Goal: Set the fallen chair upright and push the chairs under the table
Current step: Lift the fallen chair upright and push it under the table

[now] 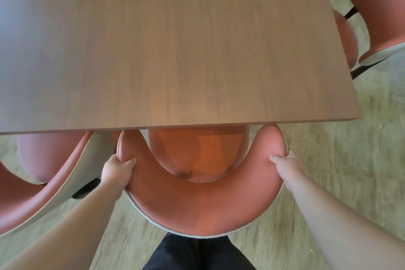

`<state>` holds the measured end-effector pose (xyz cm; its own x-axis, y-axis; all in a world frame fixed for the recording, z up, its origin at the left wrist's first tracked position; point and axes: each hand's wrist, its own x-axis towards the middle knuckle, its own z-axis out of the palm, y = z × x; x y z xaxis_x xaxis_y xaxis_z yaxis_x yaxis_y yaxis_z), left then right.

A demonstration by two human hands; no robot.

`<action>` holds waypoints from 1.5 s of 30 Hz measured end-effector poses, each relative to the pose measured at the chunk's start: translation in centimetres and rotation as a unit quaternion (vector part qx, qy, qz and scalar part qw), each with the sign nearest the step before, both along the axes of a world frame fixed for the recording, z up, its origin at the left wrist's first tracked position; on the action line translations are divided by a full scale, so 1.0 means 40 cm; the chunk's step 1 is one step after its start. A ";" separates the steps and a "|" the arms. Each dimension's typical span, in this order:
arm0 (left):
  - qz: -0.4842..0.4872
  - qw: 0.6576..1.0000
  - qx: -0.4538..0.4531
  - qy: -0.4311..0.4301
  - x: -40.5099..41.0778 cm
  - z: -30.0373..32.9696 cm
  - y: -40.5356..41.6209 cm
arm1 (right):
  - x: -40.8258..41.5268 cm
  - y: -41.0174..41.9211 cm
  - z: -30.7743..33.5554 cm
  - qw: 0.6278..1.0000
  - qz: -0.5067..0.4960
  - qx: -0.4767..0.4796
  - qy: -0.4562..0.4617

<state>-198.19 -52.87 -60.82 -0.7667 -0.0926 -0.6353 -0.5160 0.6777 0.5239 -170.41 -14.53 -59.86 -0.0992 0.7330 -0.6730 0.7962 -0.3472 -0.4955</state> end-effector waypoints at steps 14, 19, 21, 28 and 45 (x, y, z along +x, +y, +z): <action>-0.003 1.000 -0.012 0.017 -0.034 -0.027 0.019 | -0.047 0.024 -0.036 1.000 -0.005 0.021 -0.007; -0.024 0.999 -0.026 0.009 -0.037 -0.015 0.026 | -0.055 0.024 -0.025 0.999 0.010 0.021 -0.026; -0.034 0.999 -0.039 0.003 -0.036 -0.008 0.031 | -0.056 0.012 -0.021 0.999 0.012 0.037 -0.037; -0.021 0.999 -0.012 0.026 0.020 0.033 0.032 | -0.045 -0.033 -0.006 0.997 -0.007 0.073 -0.012; 0.066 0.997 -0.006 -0.043 0.026 0.008 0.038 | -0.017 -0.057 -0.030 0.995 -0.098 -0.019 0.008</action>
